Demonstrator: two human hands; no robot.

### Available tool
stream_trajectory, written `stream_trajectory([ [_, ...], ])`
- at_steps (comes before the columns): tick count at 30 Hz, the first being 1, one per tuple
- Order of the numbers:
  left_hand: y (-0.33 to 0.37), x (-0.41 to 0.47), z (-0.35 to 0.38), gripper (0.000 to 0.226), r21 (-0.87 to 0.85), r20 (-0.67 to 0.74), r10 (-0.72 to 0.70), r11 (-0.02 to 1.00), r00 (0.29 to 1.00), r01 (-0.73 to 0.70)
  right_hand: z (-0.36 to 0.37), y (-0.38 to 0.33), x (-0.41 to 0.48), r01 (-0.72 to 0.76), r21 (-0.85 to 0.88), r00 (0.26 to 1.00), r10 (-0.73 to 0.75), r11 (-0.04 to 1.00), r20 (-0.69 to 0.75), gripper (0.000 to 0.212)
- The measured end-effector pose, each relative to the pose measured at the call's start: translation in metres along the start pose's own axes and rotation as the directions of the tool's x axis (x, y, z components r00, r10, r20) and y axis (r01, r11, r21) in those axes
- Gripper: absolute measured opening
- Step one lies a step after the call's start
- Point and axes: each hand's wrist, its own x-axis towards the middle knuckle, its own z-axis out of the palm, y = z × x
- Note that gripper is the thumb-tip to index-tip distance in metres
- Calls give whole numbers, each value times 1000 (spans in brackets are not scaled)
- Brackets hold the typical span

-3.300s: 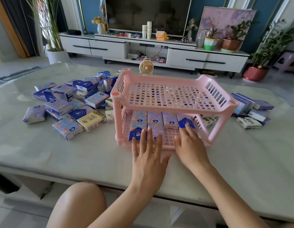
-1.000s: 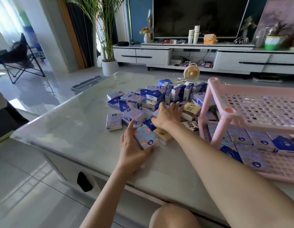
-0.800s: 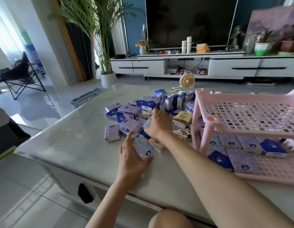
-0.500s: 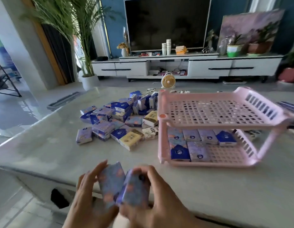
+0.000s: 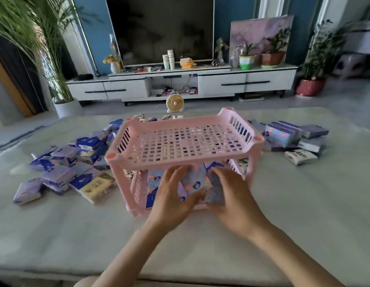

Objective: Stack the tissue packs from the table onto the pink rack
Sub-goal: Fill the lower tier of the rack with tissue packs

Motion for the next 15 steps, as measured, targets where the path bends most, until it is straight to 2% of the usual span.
stream_trajectory([
  [3,-9,17,11,57,17,77,4,1000,997,-6,6,0,10,27,-280,1000,-25,959,10,83],
  [6,-19,20,16,57,125,203,7,992,979,-33,12,-1,13,-46,-454,998,60,890,17,68],
  [8,-23,19,17,59,256,300,-25,965,954,-56,15,-1,14,-45,-494,995,85,868,59,50],
  [10,-26,17,17,65,377,377,-25,917,926,-129,12,-5,13,-62,-479,986,128,876,105,41],
  [13,-26,14,15,70,409,428,-59,902,902,-135,12,-8,11,-121,-414,965,204,902,163,66],
  [15,-27,13,14,71,418,428,-28,893,903,-170,15,-11,13,-131,-406,959,220,904,180,77],
])
